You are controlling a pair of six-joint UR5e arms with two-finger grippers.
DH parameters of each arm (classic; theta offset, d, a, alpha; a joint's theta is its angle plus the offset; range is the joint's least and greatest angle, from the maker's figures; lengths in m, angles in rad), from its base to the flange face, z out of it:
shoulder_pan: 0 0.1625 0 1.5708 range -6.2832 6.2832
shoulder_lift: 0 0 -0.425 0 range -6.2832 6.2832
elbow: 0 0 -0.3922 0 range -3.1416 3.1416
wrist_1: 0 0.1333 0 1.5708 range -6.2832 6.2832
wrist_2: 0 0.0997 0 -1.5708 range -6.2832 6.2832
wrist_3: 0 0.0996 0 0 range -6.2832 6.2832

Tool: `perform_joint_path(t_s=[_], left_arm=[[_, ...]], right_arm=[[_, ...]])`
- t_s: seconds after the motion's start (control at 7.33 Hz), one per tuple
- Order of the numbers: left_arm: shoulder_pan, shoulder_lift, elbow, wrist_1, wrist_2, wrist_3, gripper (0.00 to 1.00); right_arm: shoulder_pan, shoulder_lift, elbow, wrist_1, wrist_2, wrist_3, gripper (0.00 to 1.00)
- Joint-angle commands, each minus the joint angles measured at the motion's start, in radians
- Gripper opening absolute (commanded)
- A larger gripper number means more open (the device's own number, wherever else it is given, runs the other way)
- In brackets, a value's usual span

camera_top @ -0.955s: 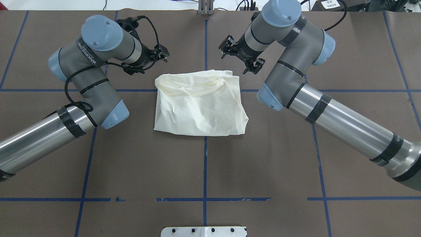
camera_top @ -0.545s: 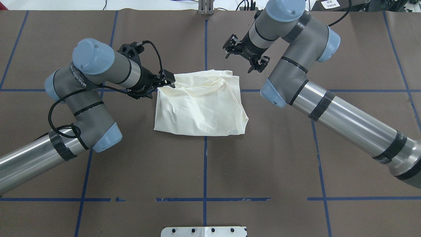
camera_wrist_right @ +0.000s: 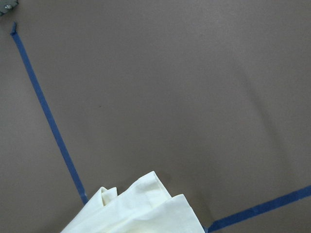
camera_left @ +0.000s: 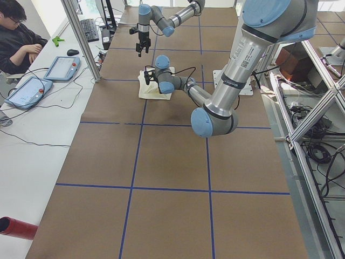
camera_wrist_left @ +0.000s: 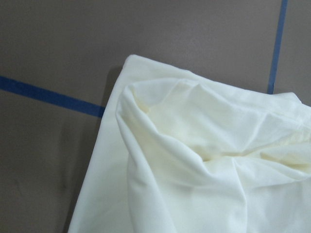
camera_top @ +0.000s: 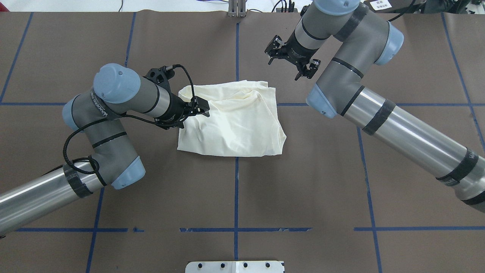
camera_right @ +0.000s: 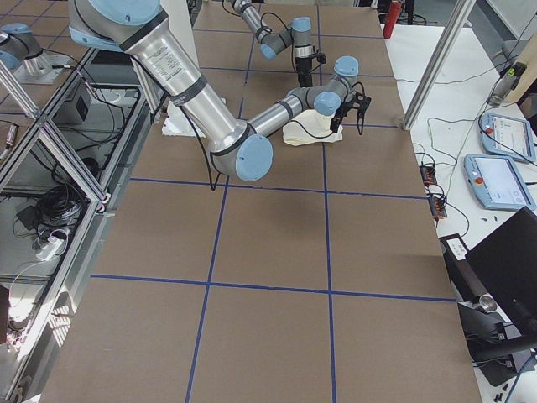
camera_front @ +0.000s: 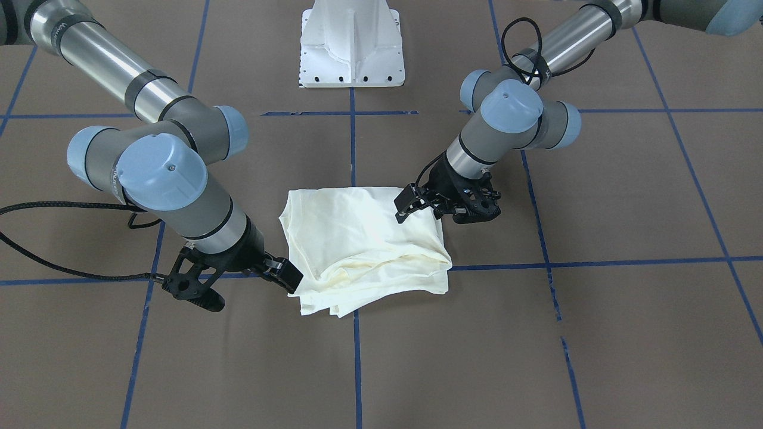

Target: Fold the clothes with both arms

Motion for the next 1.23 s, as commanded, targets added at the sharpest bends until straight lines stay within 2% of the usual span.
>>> perform_joint_path(t_s=[0.0, 0.68, 0.95, 1.09], left_arm=[[0.017, -0.007, 0.043, -0.065, 0.003, -0.001, 1.0], [0.054, -0.007, 0.094, -0.176, -0.003, 0.005, 1.0], [0.062, 0.003, 0.065, -0.192, -0.008, 0.008, 1.0], [0.071, 0.033, 0.03, -0.203, -0.055, 0.003, 1.0]], right_arm=[[0.018, -0.004, 0.005, -0.003, 0.01, -0.007, 1.0], [0.026, -0.024, 0.024, -0.003, 0.012, -0.007, 1.0], [0.039, -0.026, 0.024, -0.005, 0.018, -0.007, 1.0], [0.047, -0.032, 0.025, -0.005, 0.033, -0.008, 1.0]])
